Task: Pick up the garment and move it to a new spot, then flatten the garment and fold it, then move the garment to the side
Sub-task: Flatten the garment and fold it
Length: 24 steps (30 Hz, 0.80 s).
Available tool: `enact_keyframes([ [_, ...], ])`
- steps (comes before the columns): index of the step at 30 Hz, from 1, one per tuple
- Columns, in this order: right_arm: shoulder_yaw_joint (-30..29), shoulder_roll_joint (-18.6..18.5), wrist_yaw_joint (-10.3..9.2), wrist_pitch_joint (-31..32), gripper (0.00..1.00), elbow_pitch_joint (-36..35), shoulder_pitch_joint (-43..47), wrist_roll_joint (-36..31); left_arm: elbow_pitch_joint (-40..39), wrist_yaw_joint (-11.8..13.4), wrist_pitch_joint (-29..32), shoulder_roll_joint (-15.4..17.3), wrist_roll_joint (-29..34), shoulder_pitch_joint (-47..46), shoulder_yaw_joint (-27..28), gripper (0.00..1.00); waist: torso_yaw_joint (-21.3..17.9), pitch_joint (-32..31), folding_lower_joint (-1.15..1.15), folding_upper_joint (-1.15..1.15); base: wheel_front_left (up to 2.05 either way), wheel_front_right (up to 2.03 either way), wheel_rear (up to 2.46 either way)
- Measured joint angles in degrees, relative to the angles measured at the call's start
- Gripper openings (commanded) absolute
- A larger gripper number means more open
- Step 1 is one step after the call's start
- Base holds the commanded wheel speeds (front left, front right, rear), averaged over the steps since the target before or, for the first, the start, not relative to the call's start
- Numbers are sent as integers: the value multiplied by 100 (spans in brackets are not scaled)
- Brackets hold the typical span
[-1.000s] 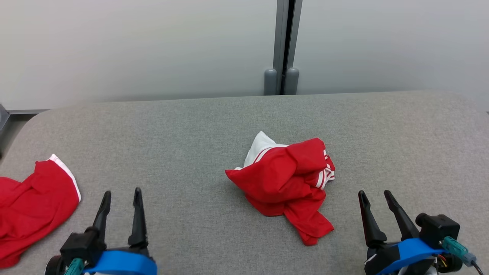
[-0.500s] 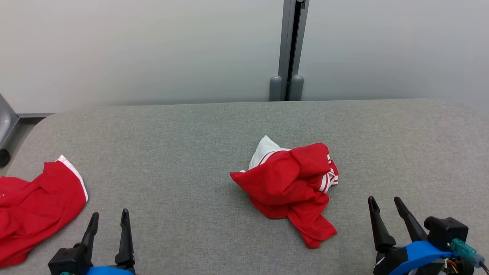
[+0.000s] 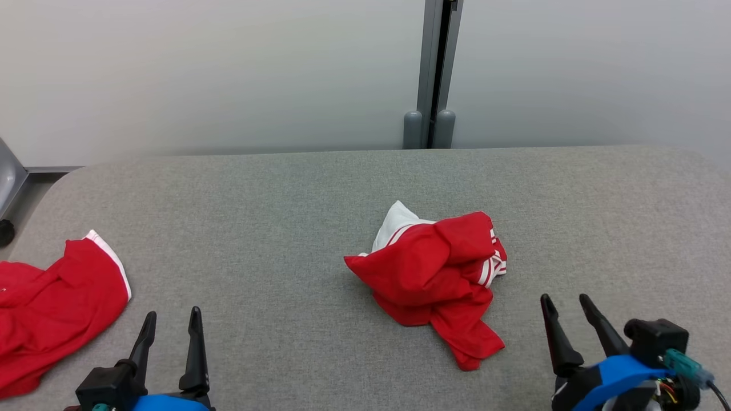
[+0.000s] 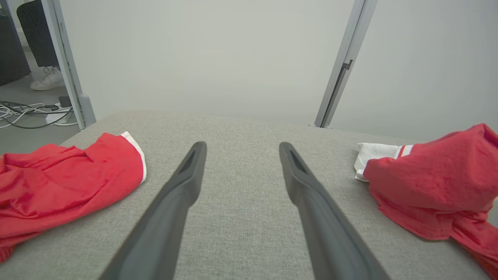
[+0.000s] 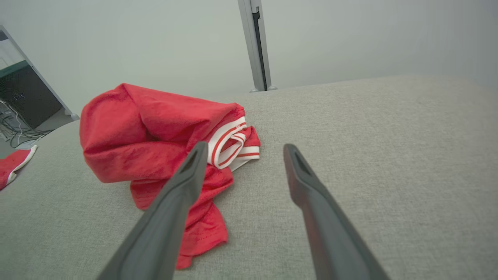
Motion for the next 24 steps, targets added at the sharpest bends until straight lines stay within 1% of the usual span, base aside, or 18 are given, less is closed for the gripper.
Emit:
enact_keyframes([
  [3,96,1,1,365,100,77,-175,36,-11,14,0,-22,-8,-34,-23,100,-10,46,0,0,0,0,0],
  [7,220,-1,0,1066,100,316,-716,44,-21,47,0,-33,-19,-87,-45,100,-31,129,0,0,0,0,0],
  [9,334,-3,1,1495,100,576,-1033,44,-20,48,0,-42,-31,-137,-57,100,-32,169,0,0,0,0,0],
  [12,478,2,1,1828,100,1051,-1443,111,-8,47,0,-51,-45,-210,-89,100,-18,220,0,0,0,0,0],
  [16,661,0,1,1984,100,1735,-1943,257,43,0,-1,-74,-59,-346,-140,100,54,300,1,0,0,0,0],
  [24,702,-2,1,1873,100,2978,-2707,354,131,-90,-63,-88,-34,-551,-298,100,213,446,1,0,0,0,0],
])
